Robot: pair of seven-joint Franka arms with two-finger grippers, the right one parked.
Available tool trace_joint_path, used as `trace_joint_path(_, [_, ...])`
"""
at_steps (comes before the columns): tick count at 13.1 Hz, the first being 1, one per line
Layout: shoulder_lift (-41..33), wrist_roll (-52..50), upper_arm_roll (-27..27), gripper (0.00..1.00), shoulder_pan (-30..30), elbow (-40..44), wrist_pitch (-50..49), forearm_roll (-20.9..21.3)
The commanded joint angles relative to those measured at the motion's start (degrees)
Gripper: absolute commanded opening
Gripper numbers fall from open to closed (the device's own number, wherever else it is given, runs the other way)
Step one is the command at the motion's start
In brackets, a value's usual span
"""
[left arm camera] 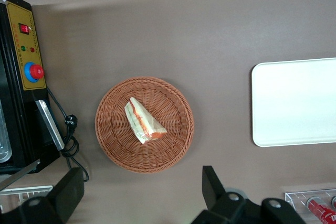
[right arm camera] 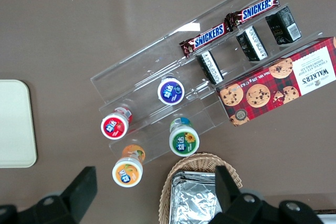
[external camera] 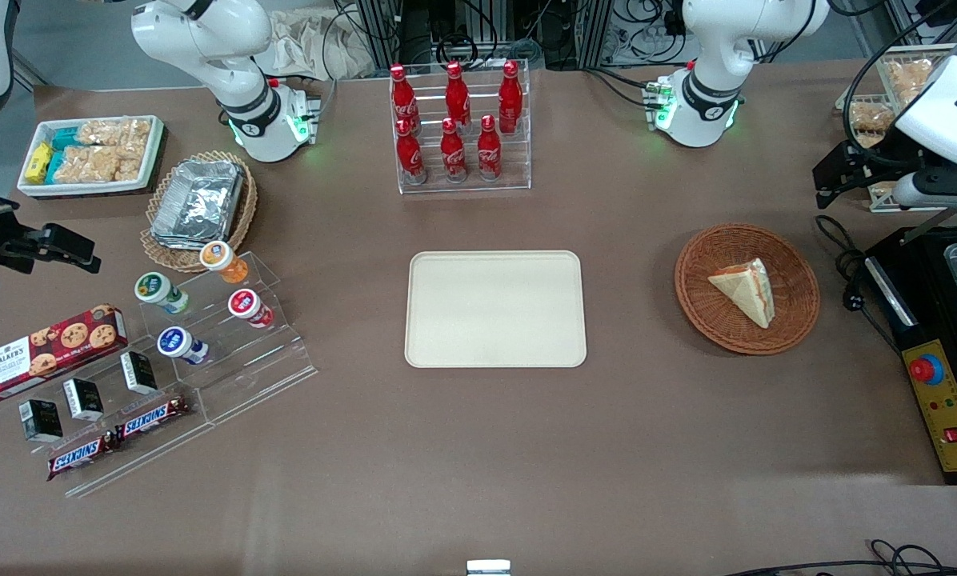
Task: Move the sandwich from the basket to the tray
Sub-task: 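Move the left gripper over the wicker basket toward the sandwich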
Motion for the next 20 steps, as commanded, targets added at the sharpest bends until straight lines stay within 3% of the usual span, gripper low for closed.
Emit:
trace_joint_path(1, [0.2,0.76,-0.12,1.0,0.29,1.26,-1.36,-0.16])
trace_joint_path(6, [0.63,-1.25,0.67,1.0,0.37,0.91,-2.32,-0.07])
trace_joint_path(8, [0.46,-11.15,2.43,1.0,0.38,-0.23,-3.47,-1.38])
trace_joint_path(12, [-0.24,-15.82,4.44,1.0,0.38,-4.35,-2.34,-1.65])
trace_joint_path(20, [-10.88,-35.86,5.07,1.0,0.73,-32.72,19.44,-0.86])
